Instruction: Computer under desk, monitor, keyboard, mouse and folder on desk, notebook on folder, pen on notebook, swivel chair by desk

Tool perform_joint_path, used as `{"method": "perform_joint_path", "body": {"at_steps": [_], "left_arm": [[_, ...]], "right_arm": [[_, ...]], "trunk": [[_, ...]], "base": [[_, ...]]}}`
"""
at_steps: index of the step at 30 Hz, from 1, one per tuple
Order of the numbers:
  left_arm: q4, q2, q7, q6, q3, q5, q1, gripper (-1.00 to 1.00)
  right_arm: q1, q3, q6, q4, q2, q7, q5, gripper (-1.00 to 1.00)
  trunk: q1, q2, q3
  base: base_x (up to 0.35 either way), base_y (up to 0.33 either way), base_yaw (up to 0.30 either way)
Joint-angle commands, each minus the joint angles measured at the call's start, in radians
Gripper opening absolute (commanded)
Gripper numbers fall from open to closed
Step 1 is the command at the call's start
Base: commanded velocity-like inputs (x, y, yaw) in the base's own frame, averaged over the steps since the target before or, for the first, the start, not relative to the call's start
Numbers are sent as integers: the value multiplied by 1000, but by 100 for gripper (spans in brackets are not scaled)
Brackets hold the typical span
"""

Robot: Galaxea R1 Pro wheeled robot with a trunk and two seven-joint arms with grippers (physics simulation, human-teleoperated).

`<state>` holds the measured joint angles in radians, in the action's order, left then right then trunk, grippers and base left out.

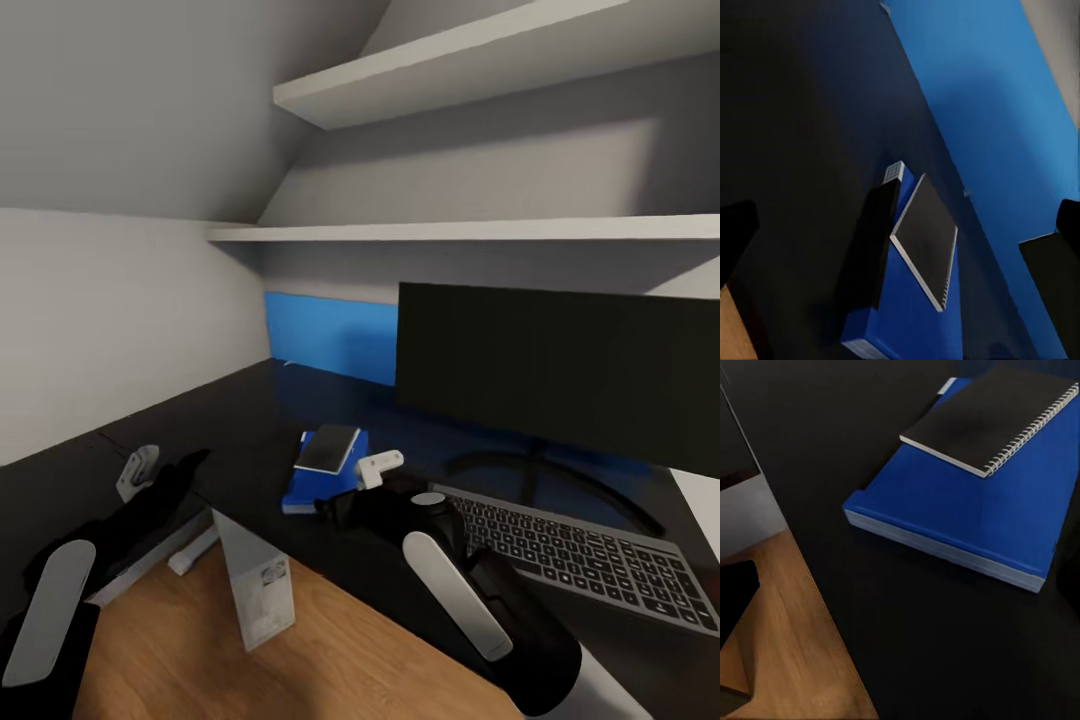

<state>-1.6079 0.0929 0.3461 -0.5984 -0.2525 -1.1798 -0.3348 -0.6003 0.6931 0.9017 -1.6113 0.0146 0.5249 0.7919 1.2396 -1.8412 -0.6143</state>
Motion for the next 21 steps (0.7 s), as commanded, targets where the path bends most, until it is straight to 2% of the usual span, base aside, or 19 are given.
{"method": "perform_joint_path", "body": {"at_steps": [1,10,13,16,21], "left_arm": [[-1,0,9,-4,-1,-10,-2,100],[-1,2,10,-14,0,-10,-5,100],[-1,5,10,-35,-2,-10,-6,100],[-1,12,10,-47,-3,-9,-7,100],[-1,18,10,-53,-4,-9,-7,100]], "right_arm": [[-1,1,2,-1,0,10,10,100],[-2,2,3,3,3,10,12,100],[-3,1,3,25,18,10,12,100],[-4,-2,4,64,47,10,12,100],[-4,-2,5,92,64,10,11,100]], "trunk": [[-4,7,2],[-39,70,30],[-50,91,39],[-62,112,47],[-81,147,60]], "base": [[0,0,276],[0,0,276],[0,0,274],[0,0,266],[0,0,259]]}}
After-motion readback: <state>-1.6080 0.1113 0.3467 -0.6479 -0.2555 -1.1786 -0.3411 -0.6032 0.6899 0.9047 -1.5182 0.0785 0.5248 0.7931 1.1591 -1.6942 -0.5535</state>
